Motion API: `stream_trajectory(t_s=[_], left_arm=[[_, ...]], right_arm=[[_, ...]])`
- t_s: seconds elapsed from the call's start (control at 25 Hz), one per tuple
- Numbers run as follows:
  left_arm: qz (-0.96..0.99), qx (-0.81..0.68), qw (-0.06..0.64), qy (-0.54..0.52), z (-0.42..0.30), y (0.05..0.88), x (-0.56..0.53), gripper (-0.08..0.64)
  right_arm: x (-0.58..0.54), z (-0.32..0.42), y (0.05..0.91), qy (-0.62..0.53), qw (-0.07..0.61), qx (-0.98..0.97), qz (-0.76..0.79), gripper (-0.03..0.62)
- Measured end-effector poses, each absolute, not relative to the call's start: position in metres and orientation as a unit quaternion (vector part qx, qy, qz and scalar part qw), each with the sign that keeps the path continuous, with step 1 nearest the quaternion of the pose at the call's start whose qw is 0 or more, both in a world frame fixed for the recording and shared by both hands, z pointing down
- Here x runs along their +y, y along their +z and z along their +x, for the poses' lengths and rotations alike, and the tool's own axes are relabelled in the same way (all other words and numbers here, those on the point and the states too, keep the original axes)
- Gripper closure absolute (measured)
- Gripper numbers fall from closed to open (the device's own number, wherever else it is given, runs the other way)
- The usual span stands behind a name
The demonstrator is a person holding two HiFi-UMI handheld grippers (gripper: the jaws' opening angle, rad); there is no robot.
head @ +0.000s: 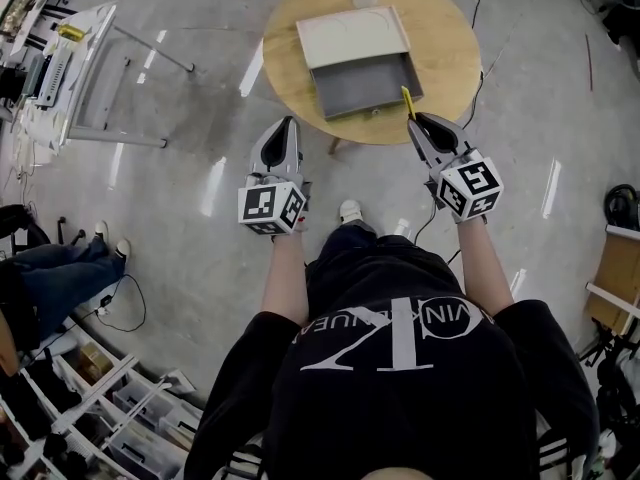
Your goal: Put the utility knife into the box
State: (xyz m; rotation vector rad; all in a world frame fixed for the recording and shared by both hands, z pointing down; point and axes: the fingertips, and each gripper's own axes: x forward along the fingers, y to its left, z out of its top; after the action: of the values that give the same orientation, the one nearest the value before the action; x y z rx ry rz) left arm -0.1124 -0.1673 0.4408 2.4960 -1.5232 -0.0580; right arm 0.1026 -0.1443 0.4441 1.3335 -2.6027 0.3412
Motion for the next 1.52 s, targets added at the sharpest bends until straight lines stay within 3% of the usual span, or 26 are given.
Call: stream_trajectory(t_s=[0.72, 1.52], left_arm=[[0.841, -0.526, 0.128, -0.017, -0.109, 0.454, -0.218, 0.551], [0.8, -0.58, 0.151, -0.01, -0.122, 0.475, -0.28, 0.551]], right_arm=[[-0.201, 0.072, 0.466, 0.083, 0.198, -0.901, 0.376, 0.535], [-0.26, 0.041, 0.546, 0.075, 0.406, -0.891, 0.186, 0.535]])
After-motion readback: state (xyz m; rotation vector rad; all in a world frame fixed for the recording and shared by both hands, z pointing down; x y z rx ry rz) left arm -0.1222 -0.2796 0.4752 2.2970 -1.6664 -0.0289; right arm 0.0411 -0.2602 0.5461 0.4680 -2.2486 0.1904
